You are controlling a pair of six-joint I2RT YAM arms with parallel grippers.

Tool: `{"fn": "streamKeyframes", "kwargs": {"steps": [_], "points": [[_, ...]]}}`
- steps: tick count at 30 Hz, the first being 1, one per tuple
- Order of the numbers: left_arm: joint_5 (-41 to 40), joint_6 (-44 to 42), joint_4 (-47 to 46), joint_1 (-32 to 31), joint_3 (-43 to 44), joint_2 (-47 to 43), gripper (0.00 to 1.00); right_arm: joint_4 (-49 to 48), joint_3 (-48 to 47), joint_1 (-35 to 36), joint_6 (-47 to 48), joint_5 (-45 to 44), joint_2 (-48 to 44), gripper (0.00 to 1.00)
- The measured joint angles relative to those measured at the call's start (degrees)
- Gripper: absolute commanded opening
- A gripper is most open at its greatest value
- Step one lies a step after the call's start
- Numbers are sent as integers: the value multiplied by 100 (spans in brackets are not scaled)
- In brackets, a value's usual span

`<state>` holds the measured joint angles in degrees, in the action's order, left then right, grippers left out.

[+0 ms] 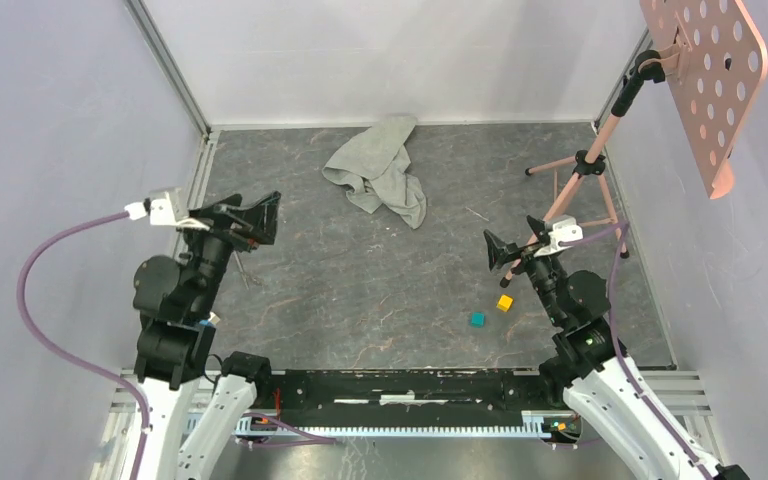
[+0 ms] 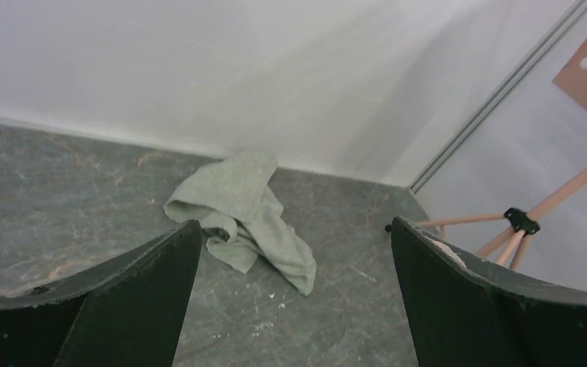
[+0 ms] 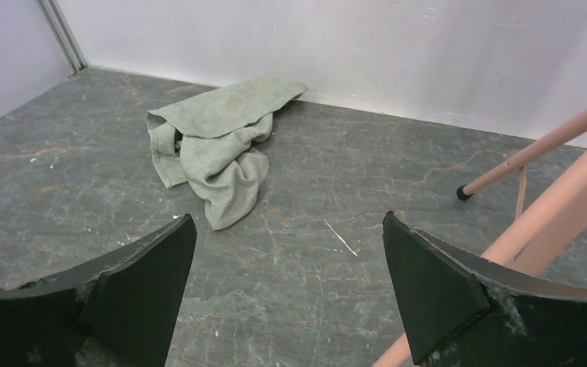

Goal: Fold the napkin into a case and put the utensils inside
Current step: Pick up the crumpled napkin from the center of the board.

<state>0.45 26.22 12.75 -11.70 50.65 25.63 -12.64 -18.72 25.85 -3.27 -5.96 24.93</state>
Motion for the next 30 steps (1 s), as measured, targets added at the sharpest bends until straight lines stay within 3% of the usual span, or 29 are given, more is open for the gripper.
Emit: {"fn": "streamKeyframes", "kwargs": {"steps": [6,10,17,23,30], "points": [[109,-57,387,0,280,994,100,-529,-323,44,-295,127,848,98],[81,-44,778,0,245,1340,100,-1519,-334,468,-459,-20,1775,98],[197,286,1029,0,-498,1733,100,-2704,-1401,1473,-841,-988,4708,98],[581,667,1056,0,-938,2457,100,-2957,-2826,1471,-1661,-1316,6651,98],[1069,1237,555,-31,-1019,3665,100,-2083,-4061,1357,-2164,-1189,7967,95]]}}
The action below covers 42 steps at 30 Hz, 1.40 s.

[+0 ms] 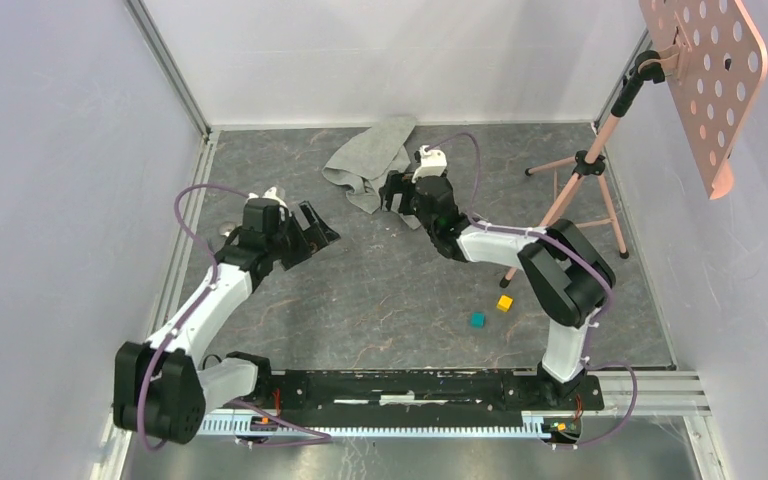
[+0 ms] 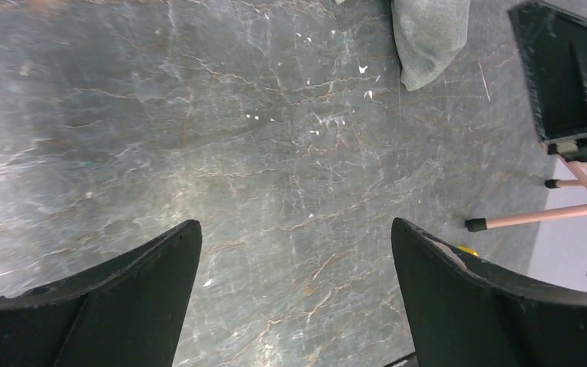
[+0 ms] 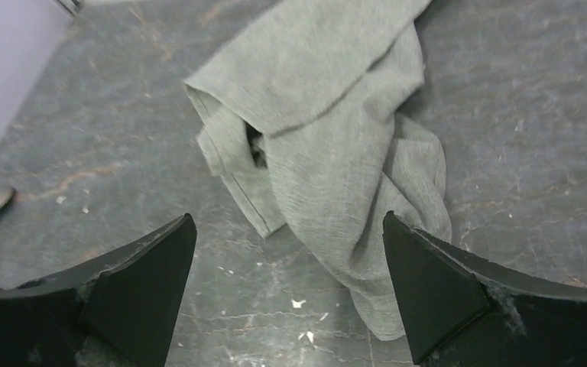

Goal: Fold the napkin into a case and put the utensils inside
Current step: Pick up the crumpled napkin from the center of the board.

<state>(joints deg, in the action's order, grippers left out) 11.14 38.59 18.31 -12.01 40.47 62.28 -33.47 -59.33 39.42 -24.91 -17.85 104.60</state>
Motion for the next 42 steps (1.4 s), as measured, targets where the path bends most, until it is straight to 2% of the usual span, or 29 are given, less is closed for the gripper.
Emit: {"fn": "streamKeyframes", "kwargs": {"steps": [4,8,12,13,16,18,24,29,30,33,35,37,38,42], "points": [[273,365,-358,-96,-24,437,100,638,-400,-282,-146,455,474,75],[313,566,-533,-286,-142,262,100,953,-544,-527,-254,1187,887,64],[348,592,-354,-352,-197,-254,100,1143,-549,-538,-271,1700,1067,54],[350,592,-269,-352,-208,-459,100,1185,-551,-527,-262,1746,1075,49],[343,592,103,-352,-243,-1196,100,1285,-595,-485,-131,1794,1075,25],[334,592,402,-361,-247,-1749,100,1399,-678,-468,-74,1856,1075,17],[245,592,1370,-380,-227,-3042,100,1633,-487,-334,96,2288,855,15],[264,588,1851,-385,-205,-3069,100,1849,953,380,245,2599,-627,19],[280,586,1919,-385,-201,-2999,100,1847,1239,562,264,2658,-944,25],[345,553,1974,-385,-118,-2612,100,1814,2177,1082,302,2844,-1873,50],[470,442,1998,-387,42,-2192,100,1993,2623,1156,345,2881,-2262,68],[603,348,1980,-400,214,-1777,100,2455,2771,1108,435,2756,-2498,79],[669,282,1934,-437,293,-1526,100,2643,2769,1069,485,2645,-2594,84],[675,157,1744,-828,358,-876,100,3220,2479,654,505,1947,-3053,92]]}}
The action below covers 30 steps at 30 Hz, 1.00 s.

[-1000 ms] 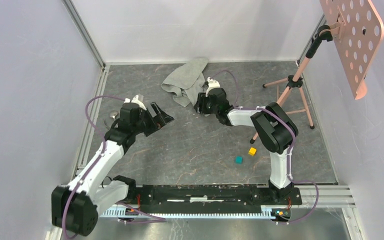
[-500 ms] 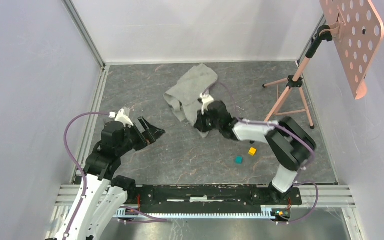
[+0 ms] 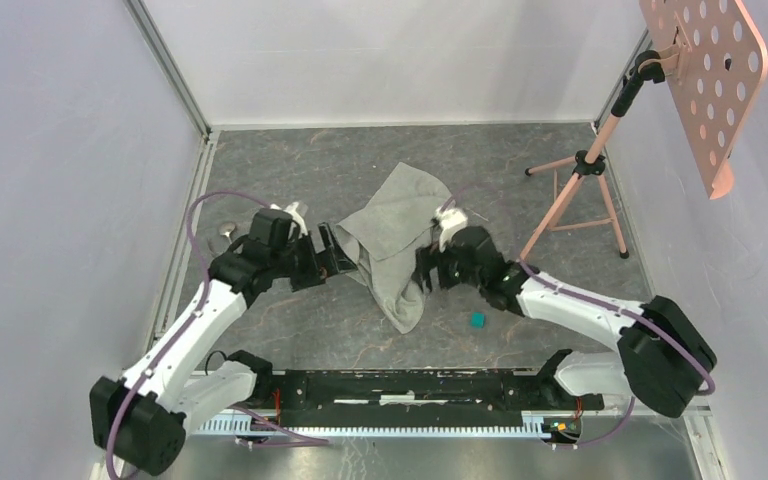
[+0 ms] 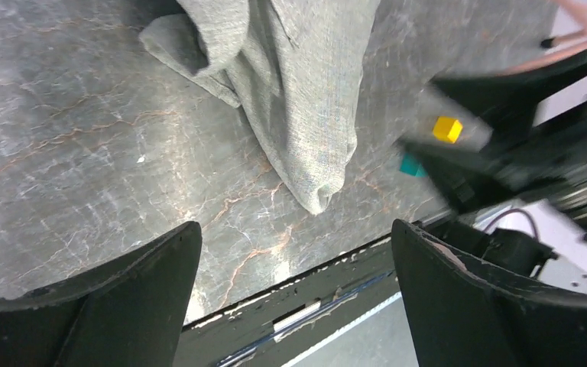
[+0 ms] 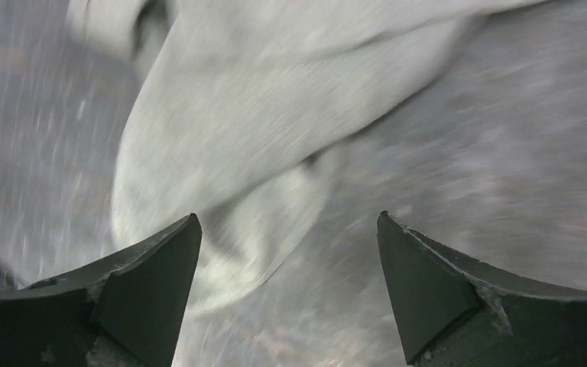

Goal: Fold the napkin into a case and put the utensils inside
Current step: Pick up the crumpled napkin from the center of the board.

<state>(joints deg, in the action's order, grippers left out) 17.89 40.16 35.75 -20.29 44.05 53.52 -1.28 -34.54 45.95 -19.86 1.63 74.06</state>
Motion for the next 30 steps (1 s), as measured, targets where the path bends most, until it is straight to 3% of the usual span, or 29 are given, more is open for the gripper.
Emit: {"fn": "streamKeyframes", "kwargs": {"steps": [4,8,12,18,22,30], "points": [[-297,-149,-133,-658,337,719,100,-42,-468,-1029,-518,-678,-177,87],[-752,-411,-282,-1158,999,1613,97,-208,-1014,-1843,-1058,-1067,332,76],[-1099,-680,-400,-1386,1604,2354,90,-240,-1947,-1961,-1032,-1250,1478,67],[-1375,-970,-417,-1517,2188,3150,88,-48,-3491,-1947,-531,-1381,3051,67],[-1403,-1115,-415,-1563,2430,3589,92,162,-3895,-1947,-236,-1462,3554,69],[-1672,-1473,-264,-1749,3152,4739,88,531,-4092,-2109,28,-1340,4033,70]]}}
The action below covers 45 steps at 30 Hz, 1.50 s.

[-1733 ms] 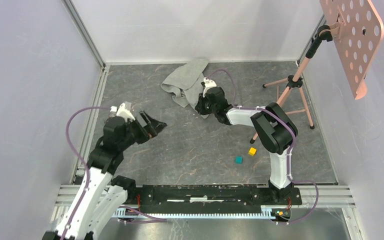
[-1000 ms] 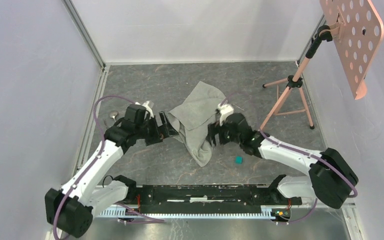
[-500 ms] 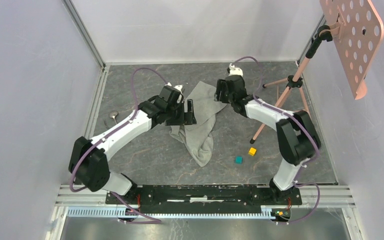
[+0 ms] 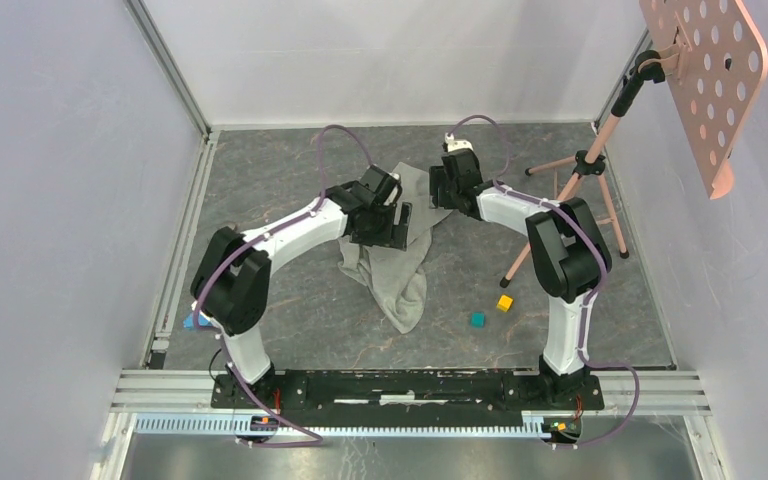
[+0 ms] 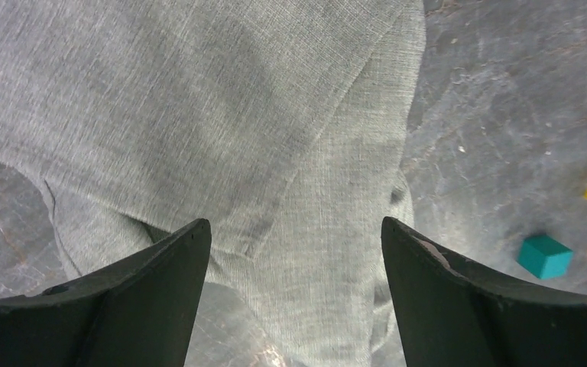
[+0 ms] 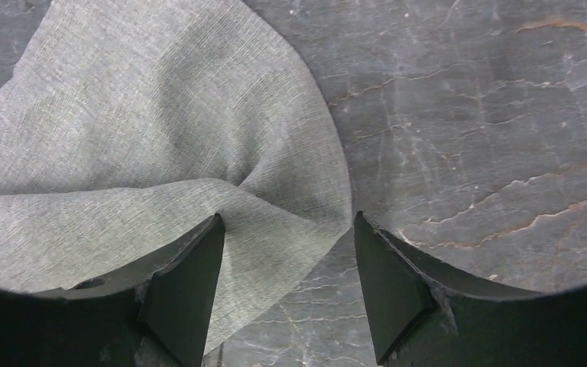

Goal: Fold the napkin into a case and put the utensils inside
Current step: Pick up the crumpled napkin from the center of the board.

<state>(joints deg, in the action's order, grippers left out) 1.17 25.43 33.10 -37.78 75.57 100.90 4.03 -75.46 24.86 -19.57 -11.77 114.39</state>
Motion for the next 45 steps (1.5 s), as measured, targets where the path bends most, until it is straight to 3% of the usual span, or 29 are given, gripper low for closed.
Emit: {"fn": "streamKeyframes", "kwargs": {"steps": [10,14,17,22,26,29,40,45], "points": [[-706,-511,437,-374,363,702,89,-2,-37,-190,326,251,70,72],[-938,-629,498,-437,369,905,75,-11,-151,-190,407,343,352,69],[-1167,-680,527,-448,369,1038,60,-63,-184,-188,459,407,431,51],[-1512,-708,621,-448,426,1117,22,-146,-223,-184,396,643,483,22],[-1768,-706,654,-448,511,1095,11,-133,-208,-160,358,883,439,8],[-1921,-706,767,-448,511,922,8,-68,20,-140,396,1023,96,4],[-2068,-706,1193,-446,509,-1318,6,-197,1733,79,409,1886,-3023,2],[-1818,-697,1172,-446,-66,-2081,7,-350,2892,841,278,2234,-3869,21]]}}
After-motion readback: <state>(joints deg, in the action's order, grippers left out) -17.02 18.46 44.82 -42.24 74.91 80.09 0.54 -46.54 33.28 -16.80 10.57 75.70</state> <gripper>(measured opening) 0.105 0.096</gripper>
